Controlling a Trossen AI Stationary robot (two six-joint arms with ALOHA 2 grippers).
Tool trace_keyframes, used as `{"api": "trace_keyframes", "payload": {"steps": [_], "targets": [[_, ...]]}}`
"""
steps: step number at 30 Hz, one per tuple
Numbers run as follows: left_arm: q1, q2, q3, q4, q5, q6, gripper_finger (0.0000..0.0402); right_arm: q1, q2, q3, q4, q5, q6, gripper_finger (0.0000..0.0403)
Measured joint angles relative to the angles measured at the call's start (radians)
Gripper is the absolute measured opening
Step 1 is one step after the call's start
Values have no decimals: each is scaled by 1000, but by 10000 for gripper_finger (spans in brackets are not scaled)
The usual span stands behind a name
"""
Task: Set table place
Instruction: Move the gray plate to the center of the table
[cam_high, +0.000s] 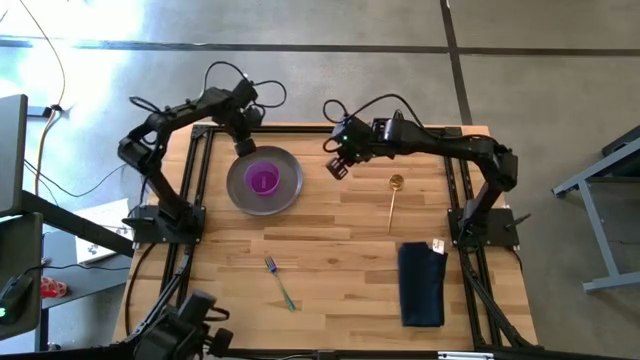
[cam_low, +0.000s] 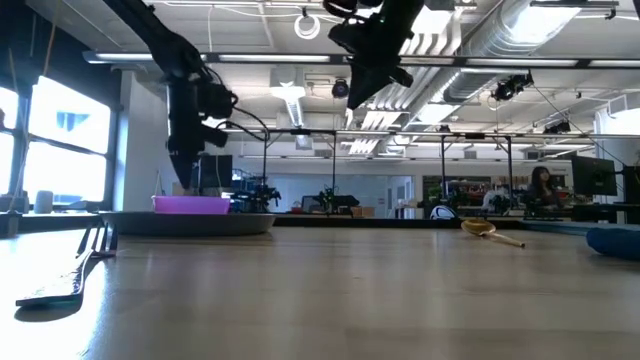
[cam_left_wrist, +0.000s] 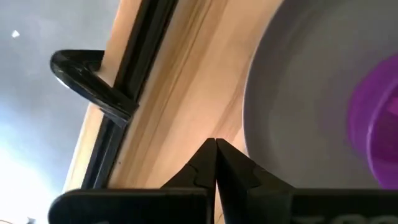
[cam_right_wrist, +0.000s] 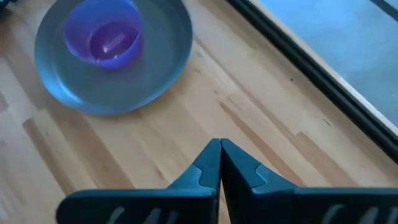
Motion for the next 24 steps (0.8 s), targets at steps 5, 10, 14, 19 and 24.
{"api": "trace_keyframes", "payload": {"steps": [5, 10, 14, 19, 24], "targets": [[2, 55, 0, -30, 5, -32, 0, -1, -13, 0, -36, -31, -61, 0], [1, 95, 0, -107, -13, -56, 0, -12, -41, 0, -79, -33, -122, 0], [-9, 109, -1, -158, -23, -77, 0, -28, -81, 0, -85, -35, -172, 0], [-43, 108, -1, -145, -46, -112, 0, -55, -148, 0, -86, -35, -208, 0], [-69, 108, -49, -57, -114, -138, 0, -64, -220, 0, -87, -29, -224, 0]]}}
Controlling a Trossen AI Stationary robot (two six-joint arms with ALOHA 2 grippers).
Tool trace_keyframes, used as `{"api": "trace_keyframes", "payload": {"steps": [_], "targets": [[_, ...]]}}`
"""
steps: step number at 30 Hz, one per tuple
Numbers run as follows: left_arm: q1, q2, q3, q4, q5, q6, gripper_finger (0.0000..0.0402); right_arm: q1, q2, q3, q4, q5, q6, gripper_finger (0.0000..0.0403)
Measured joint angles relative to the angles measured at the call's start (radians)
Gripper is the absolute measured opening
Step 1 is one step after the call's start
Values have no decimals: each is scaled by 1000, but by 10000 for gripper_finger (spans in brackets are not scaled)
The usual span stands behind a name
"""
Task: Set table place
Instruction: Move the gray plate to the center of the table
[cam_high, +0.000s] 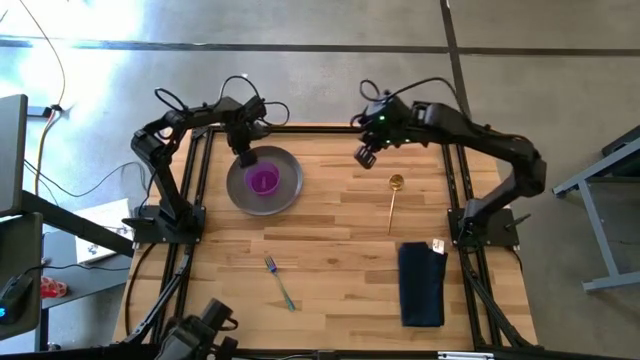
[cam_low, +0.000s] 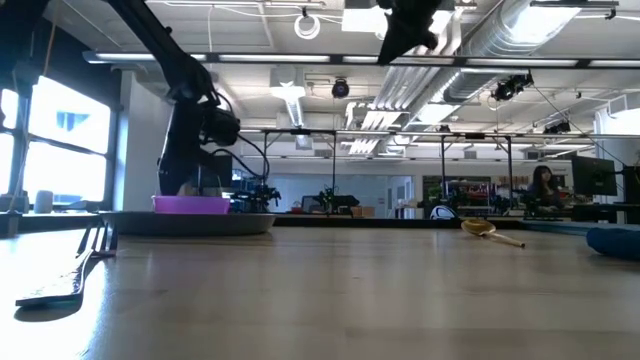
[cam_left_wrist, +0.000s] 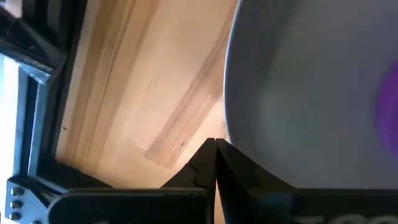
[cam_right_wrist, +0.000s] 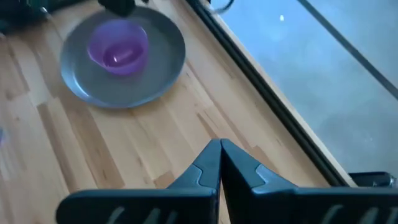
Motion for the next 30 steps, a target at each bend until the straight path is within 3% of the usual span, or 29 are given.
{"api": "trace_keyframes", "payload": {"steps": [7, 14, 30], "targets": [[-1, 0, -52, 67, -25, -9, 0, 3, -63, 0, -42, 0, 13, 0], [-36, -1, -80, 60, 85, -56, 0, 1, -71, 0, -45, 16, 14, 0], [-389, -1, -101, 246, 198, -266, 0, 1, -67, 0, -44, 27, 16, 0]]}}
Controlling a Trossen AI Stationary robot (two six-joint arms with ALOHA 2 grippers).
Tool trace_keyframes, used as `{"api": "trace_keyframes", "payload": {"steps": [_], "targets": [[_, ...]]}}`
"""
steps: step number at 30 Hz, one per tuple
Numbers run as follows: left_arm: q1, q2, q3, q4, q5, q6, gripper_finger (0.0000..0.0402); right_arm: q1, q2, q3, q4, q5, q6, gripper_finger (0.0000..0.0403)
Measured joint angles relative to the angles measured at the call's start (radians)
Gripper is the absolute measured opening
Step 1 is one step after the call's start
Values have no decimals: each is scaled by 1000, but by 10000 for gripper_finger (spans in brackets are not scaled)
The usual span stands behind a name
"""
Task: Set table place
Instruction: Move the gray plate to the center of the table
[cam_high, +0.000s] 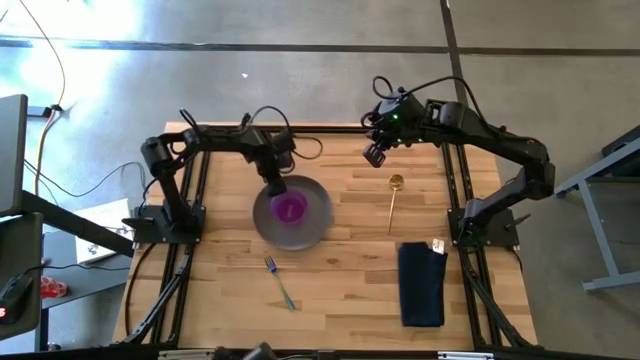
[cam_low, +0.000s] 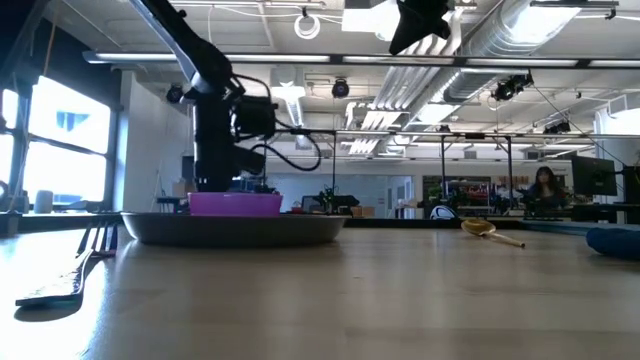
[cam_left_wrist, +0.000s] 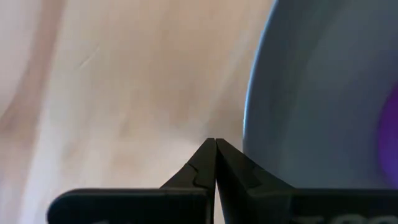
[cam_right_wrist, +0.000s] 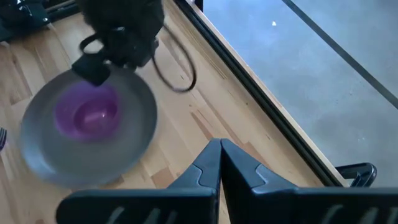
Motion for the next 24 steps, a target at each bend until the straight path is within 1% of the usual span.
{"api": "trace_keyframes", "payload": {"steps": [3, 5, 8, 10, 12, 14, 15, 16, 18, 21, 24], "targets": [[-54, 0, 2, 34, 7, -24, 0, 0, 0, 0, -9, 0, 1, 0], [-78, 0, 16, 20, 1, -29, 0, 0, 0, -4, -33, 0, 6, 0], [-98, -22, 71, -91, -63, -25, 0, 0, -1, -54, -38, 0, 20, 0], [-112, -57, 125, -178, -125, -22, 0, 0, -1, -132, -4, -11, 40, 0], [-119, -112, 180, -275, -164, -22, 0, 0, -1, -241, 84, -77, 77, 0], [-134, -184, 236, -332, -174, -23, 0, 8, 1, -369, 232, -173, 130, 0], [-144, -224, 262, -352, -183, -29, 0, 17, 4, -432, 308, -202, 160, 0], [-156, -264, 286, -380, -196, -40, 0, 29, 12, -485, 381, -217, 193, 0], [-187, -343, 331, -420, -234, -71, 0, 52, 39, -553, 471, -239, 242, 0], [-237, -449, 382, -471, -307, -126, 0, 87, 115, -577, 526, -270, 285, 0], [-279, -535, 404, -502, -385, -175, 0, 125, 215, -534, 539, -302, 273, 0]]}}
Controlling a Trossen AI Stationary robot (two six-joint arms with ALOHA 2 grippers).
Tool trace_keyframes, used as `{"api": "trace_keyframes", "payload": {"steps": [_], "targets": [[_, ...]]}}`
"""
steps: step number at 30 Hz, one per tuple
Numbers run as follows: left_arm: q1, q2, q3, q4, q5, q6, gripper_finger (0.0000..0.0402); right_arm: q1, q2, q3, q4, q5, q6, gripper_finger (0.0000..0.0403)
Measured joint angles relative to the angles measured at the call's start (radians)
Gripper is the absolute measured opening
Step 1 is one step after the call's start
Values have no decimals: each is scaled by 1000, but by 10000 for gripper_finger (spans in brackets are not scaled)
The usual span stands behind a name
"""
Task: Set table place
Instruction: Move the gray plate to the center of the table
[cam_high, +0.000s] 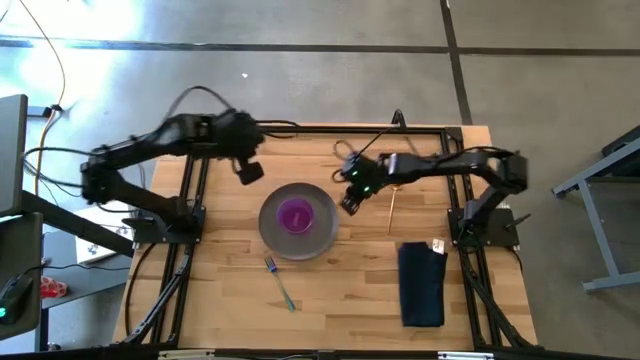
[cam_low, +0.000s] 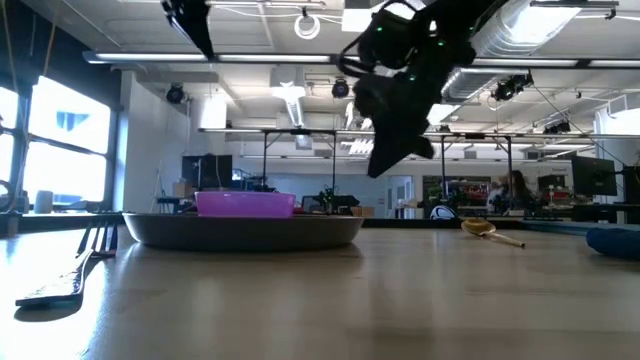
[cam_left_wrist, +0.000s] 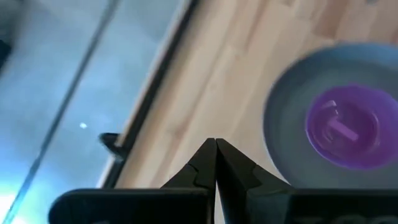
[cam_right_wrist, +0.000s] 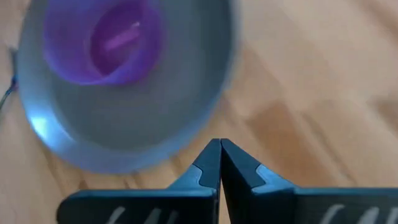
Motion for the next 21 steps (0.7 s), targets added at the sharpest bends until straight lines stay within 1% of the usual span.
{"api": "trace_keyframes", "payload": {"steps": [5, 10, 13, 17, 21], "targets": [[-46, -100, -5, -55, -81, -72, 0, 48, 165, 160, -35, -13, -103, 0], [-48, -131, -9, -121, -89, -91, 0, 59, 291, 312, -165, -7, -201, 0], [-48, -129, -9, -139, -88, -91, 0, 61, 347, 344, -177, -4, -219, 0], [-48, -119, -9, -137, -86, -91, 0, 65, 392, 344, -154, 0, -217, 0], [-48, -120, -9, -132, -85, -84, 0, 67, 422, 344, -162, 34, -225, 0]]}}
